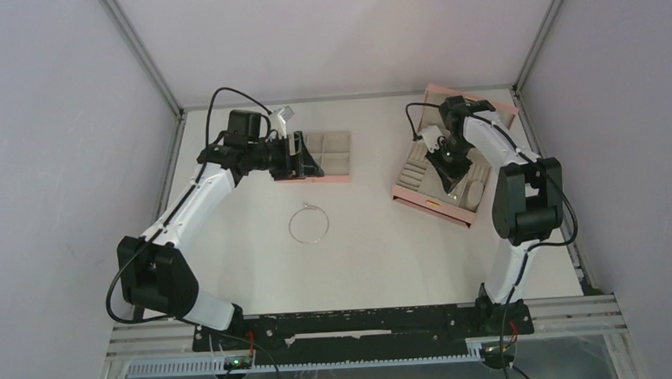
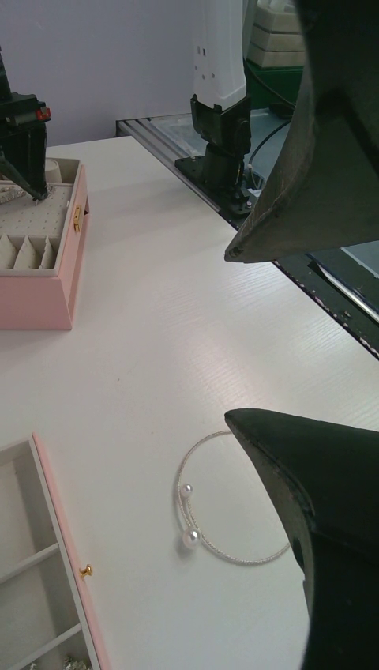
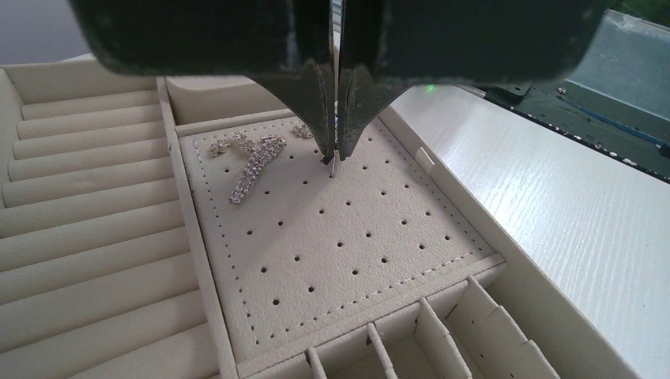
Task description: Organize the mixed jewelry
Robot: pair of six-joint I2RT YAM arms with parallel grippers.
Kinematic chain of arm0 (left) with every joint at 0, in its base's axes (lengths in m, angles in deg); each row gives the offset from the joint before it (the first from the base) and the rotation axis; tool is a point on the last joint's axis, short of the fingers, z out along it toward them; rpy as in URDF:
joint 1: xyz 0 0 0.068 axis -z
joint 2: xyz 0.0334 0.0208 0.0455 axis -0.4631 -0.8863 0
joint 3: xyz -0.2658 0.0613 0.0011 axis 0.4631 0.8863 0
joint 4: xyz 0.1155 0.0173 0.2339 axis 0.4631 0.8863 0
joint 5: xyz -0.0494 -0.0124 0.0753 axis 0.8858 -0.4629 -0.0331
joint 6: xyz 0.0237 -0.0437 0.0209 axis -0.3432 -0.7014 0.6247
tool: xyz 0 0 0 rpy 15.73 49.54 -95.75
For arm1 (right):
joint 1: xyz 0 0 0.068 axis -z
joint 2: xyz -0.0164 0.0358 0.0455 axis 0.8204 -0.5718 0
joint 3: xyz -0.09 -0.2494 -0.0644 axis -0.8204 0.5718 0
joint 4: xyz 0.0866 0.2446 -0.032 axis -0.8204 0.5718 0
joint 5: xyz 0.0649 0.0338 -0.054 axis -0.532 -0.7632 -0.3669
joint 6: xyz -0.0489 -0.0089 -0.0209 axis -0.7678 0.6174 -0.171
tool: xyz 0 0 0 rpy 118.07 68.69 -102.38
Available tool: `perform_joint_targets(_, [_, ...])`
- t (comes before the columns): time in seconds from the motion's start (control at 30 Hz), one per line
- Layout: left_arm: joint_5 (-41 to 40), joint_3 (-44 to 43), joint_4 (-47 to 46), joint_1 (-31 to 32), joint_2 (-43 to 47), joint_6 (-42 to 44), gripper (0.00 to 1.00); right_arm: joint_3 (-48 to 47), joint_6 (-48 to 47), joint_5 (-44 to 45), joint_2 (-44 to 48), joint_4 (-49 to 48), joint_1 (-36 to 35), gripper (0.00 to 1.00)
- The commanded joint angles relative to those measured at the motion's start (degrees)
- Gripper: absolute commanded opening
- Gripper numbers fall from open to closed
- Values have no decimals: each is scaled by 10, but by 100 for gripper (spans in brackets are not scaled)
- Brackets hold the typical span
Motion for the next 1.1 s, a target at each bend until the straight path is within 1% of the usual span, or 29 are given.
perform_joint_targets(0.0, [5, -19, -4, -1, 1, 16, 73, -7, 3, 7, 1, -2, 1, 0])
perform_joint_targets(0.77, [7, -29, 1, -1, -7, 19, 73, -43, 11, 23, -33, -7, -7, 0])
perform_joint_targets(0.8, [7, -29, 1, 0, -7, 20, 73, -44, 12, 26, -33, -7, -9, 1])
perform_joint_targets(0.83, [7, -30, 1, -1, -8, 19, 73, -45, 12, 29, -32, -8, -11, 8])
perform_joint_targets(0.87, [8, -30, 1, -1, -8, 20, 73, -45, 13, 30, -31, -9, -11, 13])
perform_joint_targets(0.93, [8, -31, 2, 0, -8, 20, 73, -45, 13, 25, -26, -11, -13, 19])
perform_joint_targets(1.07, [8, -30, 1, 0, -9, 20, 73, -45, 19, 40, -10, -15, -18, 27])
